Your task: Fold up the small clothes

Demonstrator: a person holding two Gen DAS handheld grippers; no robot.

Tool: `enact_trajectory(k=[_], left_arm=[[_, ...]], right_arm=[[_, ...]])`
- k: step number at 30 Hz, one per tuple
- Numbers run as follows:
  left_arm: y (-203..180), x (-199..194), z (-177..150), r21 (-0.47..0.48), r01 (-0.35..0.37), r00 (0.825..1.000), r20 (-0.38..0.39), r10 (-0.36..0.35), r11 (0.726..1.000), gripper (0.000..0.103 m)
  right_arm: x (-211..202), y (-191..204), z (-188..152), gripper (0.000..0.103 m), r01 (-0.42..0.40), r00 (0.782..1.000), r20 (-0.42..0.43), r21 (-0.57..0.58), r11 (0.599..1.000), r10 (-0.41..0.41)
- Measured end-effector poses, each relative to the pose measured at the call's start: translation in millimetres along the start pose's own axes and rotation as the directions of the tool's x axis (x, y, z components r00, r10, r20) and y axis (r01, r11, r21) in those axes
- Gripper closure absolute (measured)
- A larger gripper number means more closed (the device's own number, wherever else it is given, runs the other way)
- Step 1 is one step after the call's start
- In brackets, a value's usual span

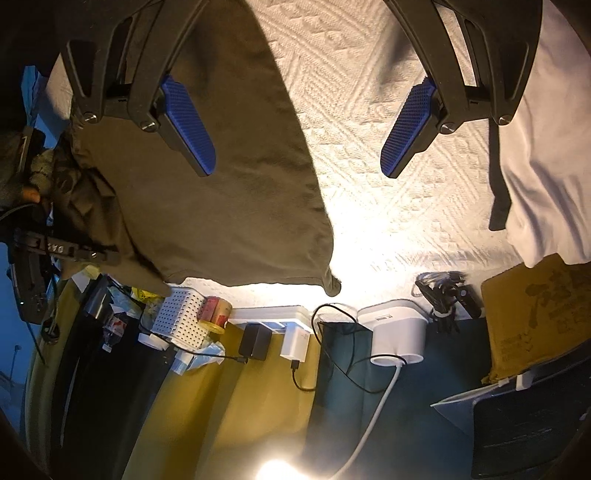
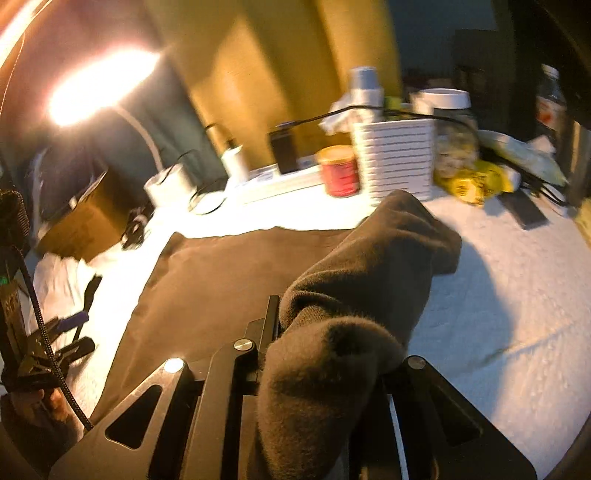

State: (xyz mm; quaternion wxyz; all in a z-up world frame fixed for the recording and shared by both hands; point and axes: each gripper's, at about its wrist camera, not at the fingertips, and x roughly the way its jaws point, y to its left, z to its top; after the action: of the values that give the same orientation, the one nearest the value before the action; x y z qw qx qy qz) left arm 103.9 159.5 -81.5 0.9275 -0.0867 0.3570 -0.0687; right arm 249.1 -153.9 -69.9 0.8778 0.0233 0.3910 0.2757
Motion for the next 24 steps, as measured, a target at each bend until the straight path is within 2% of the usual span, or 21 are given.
enact_trajectory(k=[11, 15, 18, 21, 24], left_arm=[[5, -14, -10, 0.017, -0.010, 1.000, 0.012, 0.010, 1.000, 0.013], [13, -20, -12, -0.006, -0.024, 1.000, 0.015, 0.024, 1.000, 0.013], [19, -22, -15, -0.025, -0.041, 0.999, 0.006, 0.041, 0.999, 0.013], [24, -25, -18, -0.038, -0.059, 0.998, 0.000, 0.059, 0.998, 0.013], [28, -28, -21, -0.053, -0.081, 0.997, -0.013, 0.080, 0.995, 0.013]], right_arm=[[42, 64, -16, 0.088, -0.081, 0.991, -0.110, -0.094, 0.992, 0.071], [55, 88, -27, 0.088, -0.105, 0.981, -0.174, -0.137, 0.985, 0.080], [59, 99, -35, 0.087, -0.119, 0.976, -0.195, -0.126, 0.985, 0.093], [62, 107, -42, 0.080, -0.150, 0.966, -0.225, -0.103, 0.983, 0.124], [57, 121, -49, 0.054, -0.213, 0.952, -0.253, -0.135, 0.968, 0.174]])
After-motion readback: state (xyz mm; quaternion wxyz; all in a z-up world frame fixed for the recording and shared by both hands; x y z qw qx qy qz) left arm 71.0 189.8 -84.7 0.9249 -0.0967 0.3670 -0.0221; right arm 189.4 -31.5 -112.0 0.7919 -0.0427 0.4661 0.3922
